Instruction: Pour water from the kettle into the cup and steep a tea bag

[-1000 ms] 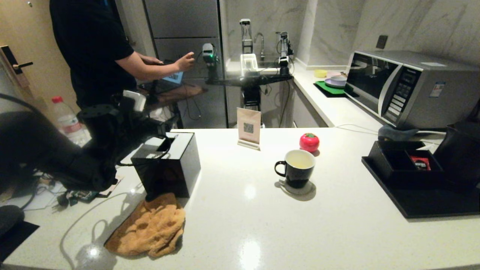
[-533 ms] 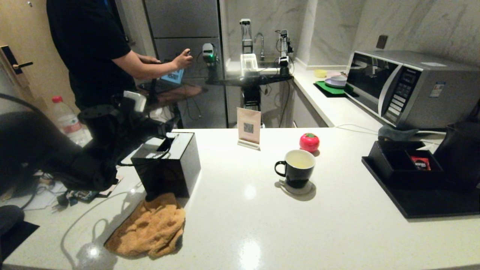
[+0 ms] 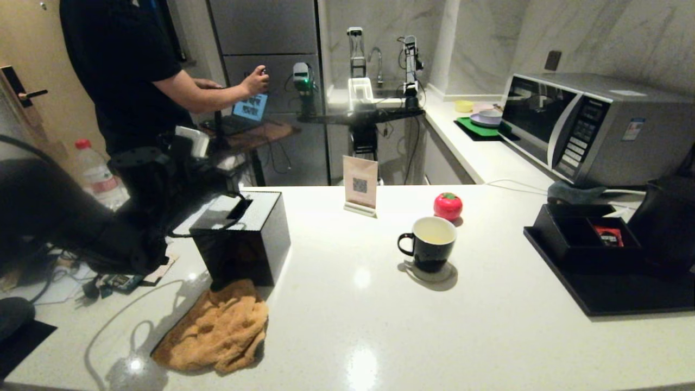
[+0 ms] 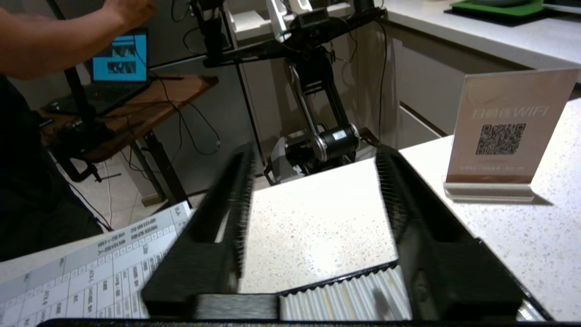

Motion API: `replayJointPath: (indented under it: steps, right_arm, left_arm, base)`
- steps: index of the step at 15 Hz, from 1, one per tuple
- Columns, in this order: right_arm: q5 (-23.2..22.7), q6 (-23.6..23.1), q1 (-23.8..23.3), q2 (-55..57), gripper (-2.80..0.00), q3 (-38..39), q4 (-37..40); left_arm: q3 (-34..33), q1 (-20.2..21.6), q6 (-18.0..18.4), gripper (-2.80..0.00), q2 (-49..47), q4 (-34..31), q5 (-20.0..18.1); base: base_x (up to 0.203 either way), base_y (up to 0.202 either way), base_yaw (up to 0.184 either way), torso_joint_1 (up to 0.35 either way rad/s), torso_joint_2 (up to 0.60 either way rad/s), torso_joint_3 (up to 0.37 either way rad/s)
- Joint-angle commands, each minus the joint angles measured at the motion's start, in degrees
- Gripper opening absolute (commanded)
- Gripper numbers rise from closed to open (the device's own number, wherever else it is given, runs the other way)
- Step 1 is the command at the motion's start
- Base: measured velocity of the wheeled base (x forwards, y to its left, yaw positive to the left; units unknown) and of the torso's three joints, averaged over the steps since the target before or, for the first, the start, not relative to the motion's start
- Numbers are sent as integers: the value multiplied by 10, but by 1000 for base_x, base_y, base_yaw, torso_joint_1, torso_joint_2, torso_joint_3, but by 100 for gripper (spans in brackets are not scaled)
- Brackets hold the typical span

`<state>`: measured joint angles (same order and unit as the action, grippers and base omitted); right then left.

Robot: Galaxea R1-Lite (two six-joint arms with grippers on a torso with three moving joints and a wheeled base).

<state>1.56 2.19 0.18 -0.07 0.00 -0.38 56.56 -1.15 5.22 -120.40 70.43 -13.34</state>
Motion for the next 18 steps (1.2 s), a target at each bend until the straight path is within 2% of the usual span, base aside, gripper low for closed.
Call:
replayJointPath:
  steps: [1, 7, 10, 14, 16, 18]
  right_arm:
    - [0, 0, 1, 1, -280, 0, 0]
    - [0, 0, 1, 1, -280, 0, -1]
    - [0, 0, 1, 1, -280, 0, 0]
    - [0, 0, 1, 1, -280, 0, -1]
    - [0, 0, 1, 1, -280, 0, -1]
    - [0, 0, 0, 1, -280, 0, -1]
  left_arm:
    - [-3, 1, -1, -280, 22, 4, 0]
    - [-12, 2, -11, -280, 89, 1, 8]
    - [-48, 2, -11, -280, 138, -1, 10]
    - [-152, 3, -11, -280, 232, -6, 11]
    - [-211, 11, -11, -280, 302, -36, 13]
    - [-265, 28, -11, -280, 386, -95, 11]
  base:
    - [0, 0, 0, 0, 0, 0]
    - [0, 0, 0, 0, 0, 0]
    - [0, 0, 0, 0, 0, 0]
    - [0, 0, 0, 0, 0, 0]
    - [0, 0, 0, 0, 0, 0]
    - [0, 0, 0, 0, 0, 0]
